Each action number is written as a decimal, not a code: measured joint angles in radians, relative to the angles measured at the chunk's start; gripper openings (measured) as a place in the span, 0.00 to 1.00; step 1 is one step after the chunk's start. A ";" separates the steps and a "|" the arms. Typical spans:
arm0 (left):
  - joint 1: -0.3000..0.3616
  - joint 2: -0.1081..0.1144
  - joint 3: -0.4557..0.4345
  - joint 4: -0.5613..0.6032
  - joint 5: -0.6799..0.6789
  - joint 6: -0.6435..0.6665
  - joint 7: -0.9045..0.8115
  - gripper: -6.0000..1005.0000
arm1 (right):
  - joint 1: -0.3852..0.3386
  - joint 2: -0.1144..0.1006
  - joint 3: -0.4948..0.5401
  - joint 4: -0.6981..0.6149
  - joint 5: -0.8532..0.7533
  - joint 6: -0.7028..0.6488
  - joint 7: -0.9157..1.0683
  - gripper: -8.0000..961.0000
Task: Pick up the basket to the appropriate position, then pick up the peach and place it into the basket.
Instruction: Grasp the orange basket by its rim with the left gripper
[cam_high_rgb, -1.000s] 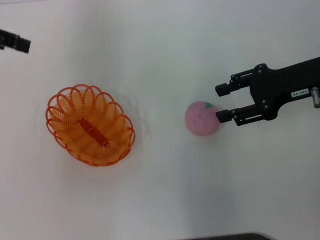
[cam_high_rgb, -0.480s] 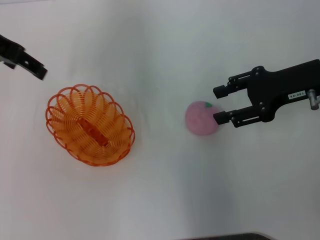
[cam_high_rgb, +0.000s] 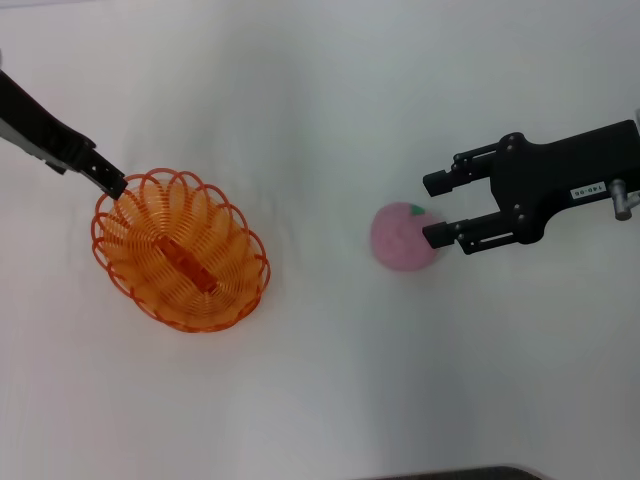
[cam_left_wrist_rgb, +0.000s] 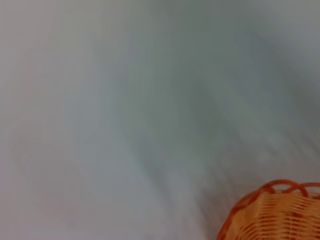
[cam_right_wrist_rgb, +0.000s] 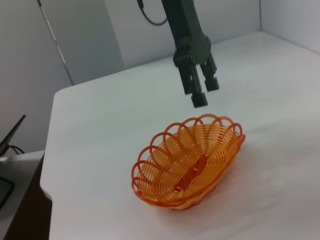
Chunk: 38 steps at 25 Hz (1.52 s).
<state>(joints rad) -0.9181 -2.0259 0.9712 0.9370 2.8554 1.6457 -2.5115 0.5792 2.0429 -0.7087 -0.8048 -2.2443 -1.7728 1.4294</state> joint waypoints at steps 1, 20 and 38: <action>0.000 -0.003 0.004 -0.009 0.000 -0.014 0.000 0.81 | 0.001 0.000 0.000 0.000 0.000 0.003 0.000 0.72; 0.004 -0.034 0.065 -0.164 0.001 -0.175 0.010 0.81 | 0.011 0.000 -0.030 0.039 0.000 0.035 -0.003 0.72; 0.014 -0.055 0.076 -0.156 0.001 -0.193 0.019 0.50 | 0.010 0.003 -0.039 0.041 0.000 0.036 -0.004 0.72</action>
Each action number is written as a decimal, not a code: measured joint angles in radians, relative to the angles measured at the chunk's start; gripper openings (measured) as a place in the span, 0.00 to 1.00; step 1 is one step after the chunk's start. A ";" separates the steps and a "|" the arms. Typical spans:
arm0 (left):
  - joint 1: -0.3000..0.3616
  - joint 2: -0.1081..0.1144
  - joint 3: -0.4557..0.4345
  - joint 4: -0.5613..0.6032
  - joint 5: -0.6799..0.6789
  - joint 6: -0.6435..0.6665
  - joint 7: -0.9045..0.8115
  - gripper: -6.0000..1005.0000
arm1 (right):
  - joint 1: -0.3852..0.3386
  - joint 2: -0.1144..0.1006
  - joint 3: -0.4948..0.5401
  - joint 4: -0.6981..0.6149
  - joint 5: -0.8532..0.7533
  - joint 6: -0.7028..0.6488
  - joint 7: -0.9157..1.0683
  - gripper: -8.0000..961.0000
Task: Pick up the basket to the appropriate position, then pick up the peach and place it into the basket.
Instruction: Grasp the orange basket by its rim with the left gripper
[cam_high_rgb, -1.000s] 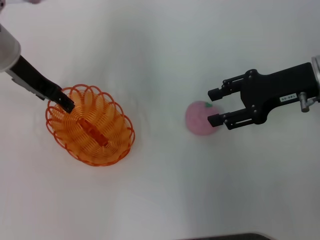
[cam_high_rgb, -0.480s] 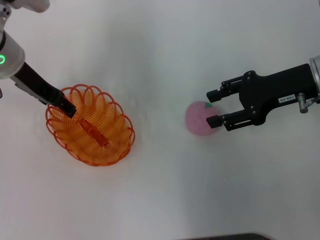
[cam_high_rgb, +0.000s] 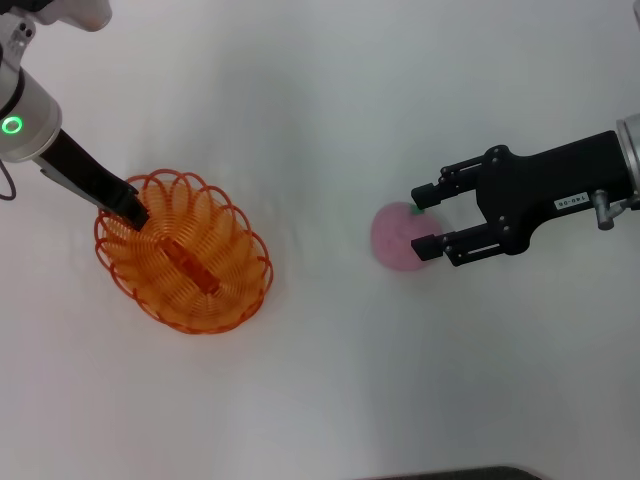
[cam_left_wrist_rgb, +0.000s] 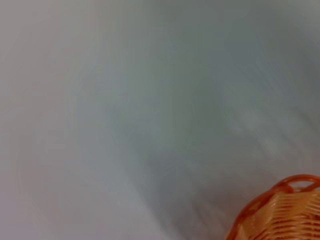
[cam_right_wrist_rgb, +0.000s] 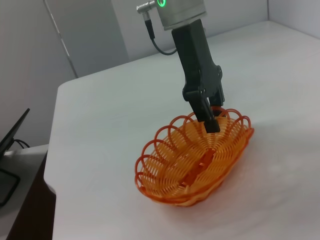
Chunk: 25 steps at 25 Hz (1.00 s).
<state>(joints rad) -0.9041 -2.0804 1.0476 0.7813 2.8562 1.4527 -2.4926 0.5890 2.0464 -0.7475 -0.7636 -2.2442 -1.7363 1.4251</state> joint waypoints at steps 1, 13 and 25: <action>0.000 0.000 0.000 0.000 0.000 -0.001 0.002 0.47 | -0.001 0.000 0.000 0.000 0.000 0.000 0.000 0.72; 0.000 0.005 -0.007 0.009 0.000 0.000 0.007 0.17 | 0.000 -0.003 -0.001 0.011 -0.001 0.002 -0.006 0.71; 0.031 -0.004 -0.040 0.137 -0.008 0.052 -0.001 0.10 | 0.000 -0.004 -0.001 0.012 -0.002 0.015 -0.011 0.72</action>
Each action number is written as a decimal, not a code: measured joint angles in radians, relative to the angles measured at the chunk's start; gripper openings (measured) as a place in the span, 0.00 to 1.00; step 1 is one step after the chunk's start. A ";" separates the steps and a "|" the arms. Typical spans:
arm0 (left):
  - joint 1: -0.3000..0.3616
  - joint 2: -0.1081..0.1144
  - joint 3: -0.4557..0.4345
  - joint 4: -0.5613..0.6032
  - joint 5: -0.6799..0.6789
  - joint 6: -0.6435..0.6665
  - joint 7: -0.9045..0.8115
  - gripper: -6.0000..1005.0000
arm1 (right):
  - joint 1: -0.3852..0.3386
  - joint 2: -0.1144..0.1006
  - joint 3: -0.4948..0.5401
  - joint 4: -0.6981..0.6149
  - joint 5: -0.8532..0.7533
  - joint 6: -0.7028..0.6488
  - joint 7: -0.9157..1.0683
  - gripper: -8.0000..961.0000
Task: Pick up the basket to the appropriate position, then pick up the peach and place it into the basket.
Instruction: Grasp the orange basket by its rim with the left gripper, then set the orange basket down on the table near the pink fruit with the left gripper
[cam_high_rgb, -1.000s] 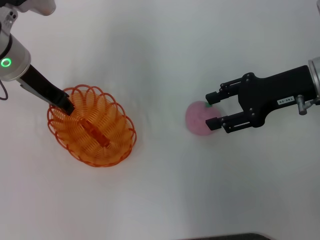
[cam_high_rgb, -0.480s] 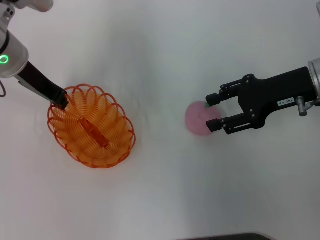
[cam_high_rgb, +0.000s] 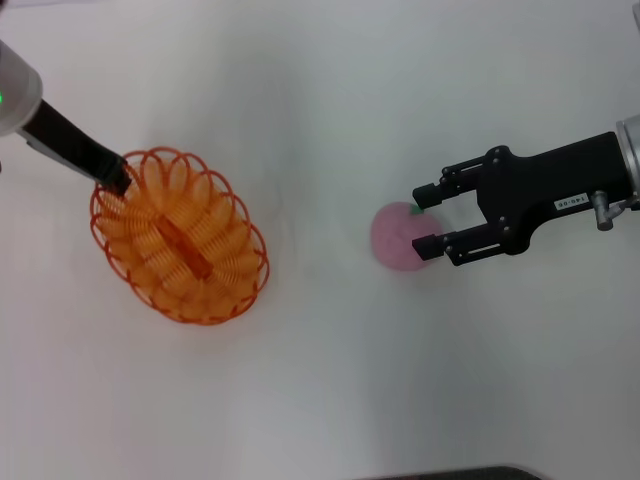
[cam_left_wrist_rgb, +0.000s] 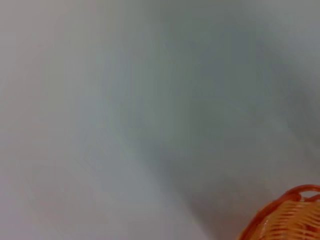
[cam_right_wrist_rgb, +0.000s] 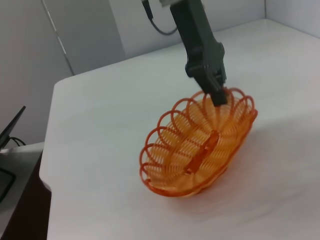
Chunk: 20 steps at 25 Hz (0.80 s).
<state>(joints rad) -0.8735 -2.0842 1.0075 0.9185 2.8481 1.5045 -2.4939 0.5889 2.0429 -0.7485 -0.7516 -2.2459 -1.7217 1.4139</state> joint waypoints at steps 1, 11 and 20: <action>0.001 -0.002 -0.020 0.022 0.000 0.014 0.000 0.10 | 0.000 0.000 0.000 0.000 0.000 0.002 0.000 0.72; -0.001 -0.032 -0.119 0.236 -0.003 0.116 -0.088 0.08 | -0.001 -0.011 0.006 0.019 0.000 0.021 -0.003 0.72; -0.016 -0.033 -0.227 0.254 -0.081 0.102 -0.219 0.07 | 0.002 -0.024 0.007 0.019 0.008 -0.007 -0.028 0.72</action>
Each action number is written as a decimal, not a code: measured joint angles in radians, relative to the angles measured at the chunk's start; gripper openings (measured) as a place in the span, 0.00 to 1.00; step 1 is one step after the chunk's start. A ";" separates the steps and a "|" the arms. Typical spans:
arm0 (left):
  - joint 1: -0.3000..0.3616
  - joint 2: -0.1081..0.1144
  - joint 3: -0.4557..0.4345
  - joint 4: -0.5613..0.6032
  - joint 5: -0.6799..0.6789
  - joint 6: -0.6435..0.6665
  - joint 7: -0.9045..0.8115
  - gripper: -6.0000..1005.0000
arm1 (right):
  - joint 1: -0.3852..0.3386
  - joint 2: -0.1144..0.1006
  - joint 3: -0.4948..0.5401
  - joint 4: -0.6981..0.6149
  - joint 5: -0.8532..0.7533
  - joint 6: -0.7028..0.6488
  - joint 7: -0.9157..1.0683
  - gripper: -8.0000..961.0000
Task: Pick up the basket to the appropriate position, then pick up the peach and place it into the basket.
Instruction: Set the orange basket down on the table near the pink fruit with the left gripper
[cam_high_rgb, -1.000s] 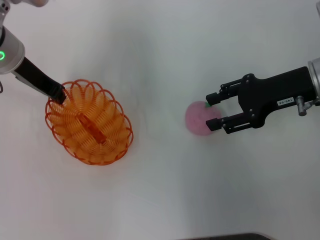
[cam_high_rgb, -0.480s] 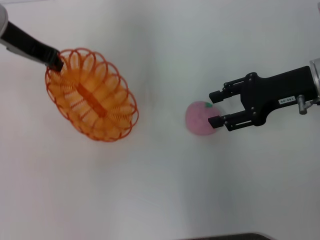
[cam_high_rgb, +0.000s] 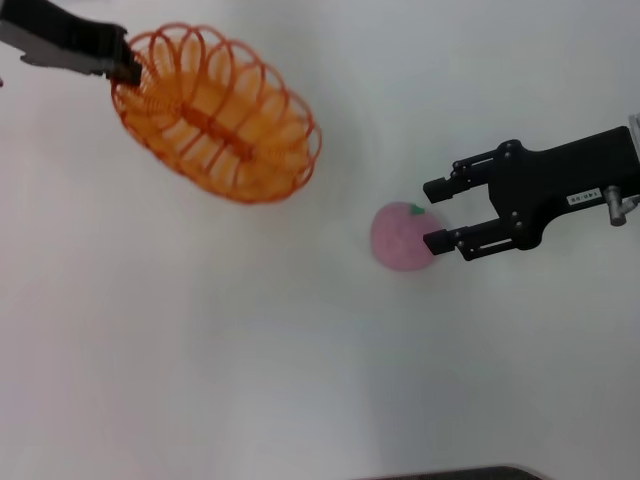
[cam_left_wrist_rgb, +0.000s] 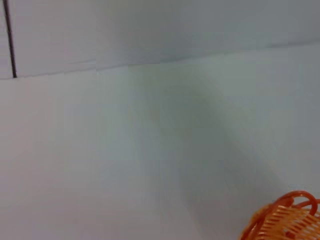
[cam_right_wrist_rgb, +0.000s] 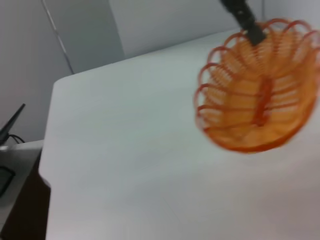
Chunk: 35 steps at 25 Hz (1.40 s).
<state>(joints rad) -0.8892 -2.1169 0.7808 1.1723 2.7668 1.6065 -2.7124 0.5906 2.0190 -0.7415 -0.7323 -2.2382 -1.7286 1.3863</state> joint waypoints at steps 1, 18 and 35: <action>0.002 0.000 -0.014 -0.004 -0.007 -0.011 -0.015 0.07 | 0.000 0.000 0.001 0.000 0.001 -0.006 -0.006 0.72; 0.112 -0.038 -0.065 -0.106 -0.044 -0.279 -0.254 0.07 | 0.012 -0.009 -0.006 -0.011 0.000 -0.053 -0.116 0.71; 0.145 -0.055 -0.059 -0.240 -0.079 -0.366 -0.265 0.07 | 0.008 -0.025 -0.006 -0.011 -0.007 -0.037 -0.169 0.71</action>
<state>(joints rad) -0.7442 -2.1716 0.7216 0.9326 2.6874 1.2405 -2.9779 0.5987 1.9937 -0.7479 -0.7428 -2.2449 -1.7660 1.2168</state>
